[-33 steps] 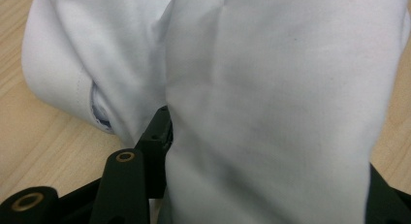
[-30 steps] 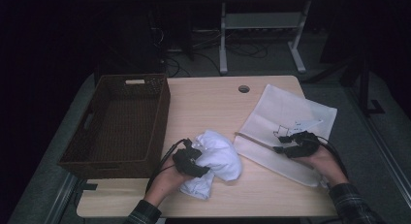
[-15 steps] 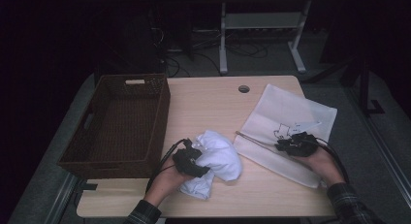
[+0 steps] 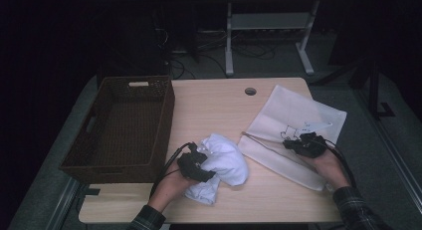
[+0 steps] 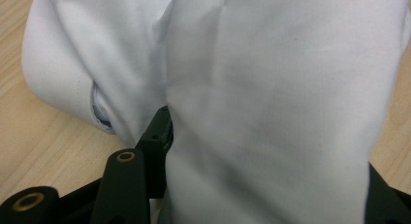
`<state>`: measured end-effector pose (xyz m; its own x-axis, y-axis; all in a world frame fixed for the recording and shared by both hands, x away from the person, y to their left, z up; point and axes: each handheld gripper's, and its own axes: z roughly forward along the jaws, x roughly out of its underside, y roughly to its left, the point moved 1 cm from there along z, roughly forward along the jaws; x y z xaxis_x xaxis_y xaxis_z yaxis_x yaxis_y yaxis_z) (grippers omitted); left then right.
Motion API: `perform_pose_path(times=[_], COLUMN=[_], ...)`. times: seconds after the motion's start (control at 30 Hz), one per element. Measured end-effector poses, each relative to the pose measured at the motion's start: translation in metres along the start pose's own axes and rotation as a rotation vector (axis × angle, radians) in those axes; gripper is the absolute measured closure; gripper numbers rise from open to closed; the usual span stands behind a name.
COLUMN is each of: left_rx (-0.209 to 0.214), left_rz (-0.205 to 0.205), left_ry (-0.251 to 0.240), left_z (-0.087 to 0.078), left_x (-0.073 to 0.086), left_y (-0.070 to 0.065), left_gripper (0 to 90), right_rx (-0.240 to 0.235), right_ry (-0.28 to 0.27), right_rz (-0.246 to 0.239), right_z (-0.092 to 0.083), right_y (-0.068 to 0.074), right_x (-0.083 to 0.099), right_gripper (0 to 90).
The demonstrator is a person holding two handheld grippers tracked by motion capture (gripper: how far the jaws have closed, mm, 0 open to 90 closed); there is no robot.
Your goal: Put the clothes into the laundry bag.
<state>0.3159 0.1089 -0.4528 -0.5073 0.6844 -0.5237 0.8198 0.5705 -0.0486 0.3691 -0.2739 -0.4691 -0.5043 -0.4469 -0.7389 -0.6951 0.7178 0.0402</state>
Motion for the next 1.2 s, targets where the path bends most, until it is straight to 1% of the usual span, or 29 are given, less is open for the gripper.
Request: perform_pose_path(times=[0.07,0.2,0.3,0.37,0.43,0.53,0.57,0.77,0.87,1.07,1.2], left_rx=[-0.001,-0.001,-0.001,-0.003,-0.003,-0.003,-0.003,-0.004,-0.003,-0.004,-0.012], left_rz=[0.001,0.003,0.002,0.003,0.003,0.003,0.004,0.005,0.004,0.004,0.009], left_ry=[0.000,-0.001,-0.002,-0.002,-0.003,-0.003,-0.002,-0.003,-0.003,-0.004,-0.001], left_z=[0.000,0.000,0.000,0.000,0.000,0.000,0.000,0.000,0.000,0.000,0.000], left_x=[0.000,0.000,0.000,0.000,0.000,0.000,0.000,0.000,0.000,0.000,0.000], left_y=[0.000,0.000,0.000,0.000,0.000,0.000,0.000,0.000,0.000,0.000,-0.002], left_gripper=[47.6,47.6,47.6,47.6,47.6,47.6,47.6,47.6,47.7,47.7,49.1], right_rx=[0.009,0.024,0.033,0.037,0.043,0.041,0.042,0.040,0.049,0.051,0.050], right_ry=[-0.018,-0.037,-0.049,-0.070,-0.079,-0.081,-0.086,-0.141,-0.141,-0.184,-0.186], right_rz=[0.009,0.019,0.019,0.022,0.023,0.036,0.034,0.045,0.042,0.058,0.063], right_z=[-0.001,-0.002,-0.005,-0.007,-0.009,-0.011,-0.012,-0.018,-0.020,-0.025,-0.026], right_y=[-0.001,-0.001,0.000,0.000,0.000,-0.001,-0.001,0.000,0.000,-0.002,-0.001], right_x=[-0.002,-0.009,-0.015,-0.019,-0.022,-0.026,-0.028,-0.040,-0.044,-0.054,-0.059], right_gripper=[87.0,87.0,87.0,87.0,87.0,87.0,87.0,87.0,87.0,87.0,87.1])
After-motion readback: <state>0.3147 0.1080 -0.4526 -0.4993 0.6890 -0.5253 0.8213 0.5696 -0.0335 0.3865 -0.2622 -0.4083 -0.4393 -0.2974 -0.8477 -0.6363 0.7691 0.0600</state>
